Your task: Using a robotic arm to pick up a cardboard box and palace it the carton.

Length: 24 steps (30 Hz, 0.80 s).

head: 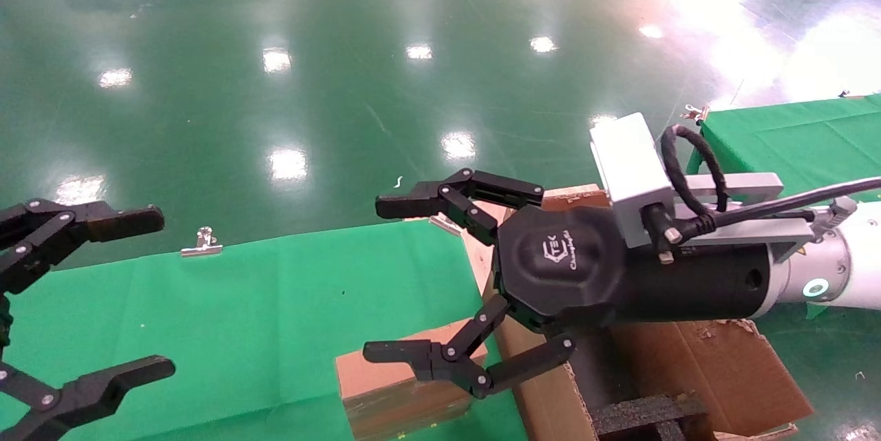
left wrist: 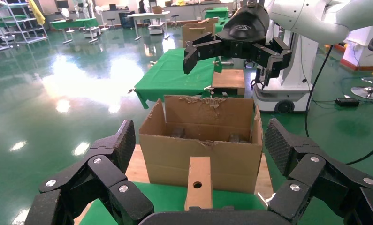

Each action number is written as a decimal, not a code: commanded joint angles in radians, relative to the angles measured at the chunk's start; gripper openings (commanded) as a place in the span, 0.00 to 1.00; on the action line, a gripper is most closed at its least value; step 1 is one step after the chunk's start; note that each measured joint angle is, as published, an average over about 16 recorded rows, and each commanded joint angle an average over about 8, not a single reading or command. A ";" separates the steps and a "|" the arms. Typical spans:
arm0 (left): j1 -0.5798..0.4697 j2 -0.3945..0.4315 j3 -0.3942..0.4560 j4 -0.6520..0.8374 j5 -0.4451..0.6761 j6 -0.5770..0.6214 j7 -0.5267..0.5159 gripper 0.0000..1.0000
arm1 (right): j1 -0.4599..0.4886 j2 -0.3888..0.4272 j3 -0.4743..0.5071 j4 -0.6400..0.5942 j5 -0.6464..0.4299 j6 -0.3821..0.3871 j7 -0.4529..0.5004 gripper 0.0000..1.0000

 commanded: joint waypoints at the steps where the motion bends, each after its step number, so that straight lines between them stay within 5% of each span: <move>1: 0.000 0.000 0.000 0.000 0.000 0.000 0.000 1.00 | 0.000 0.000 0.000 0.000 0.000 0.000 0.000 1.00; 13: 0.000 0.000 0.000 0.000 0.000 0.000 0.000 0.98 | 0.000 0.000 0.000 0.000 0.000 0.000 0.000 1.00; 21: 0.000 0.000 0.000 0.000 0.000 0.000 0.000 0.04 | -0.001 0.000 0.001 0.000 0.000 -0.001 -0.001 1.00; 24: 0.000 0.000 0.000 0.000 0.000 0.000 0.000 0.00 | -0.001 0.001 0.000 -0.001 -0.002 0.001 0.000 1.00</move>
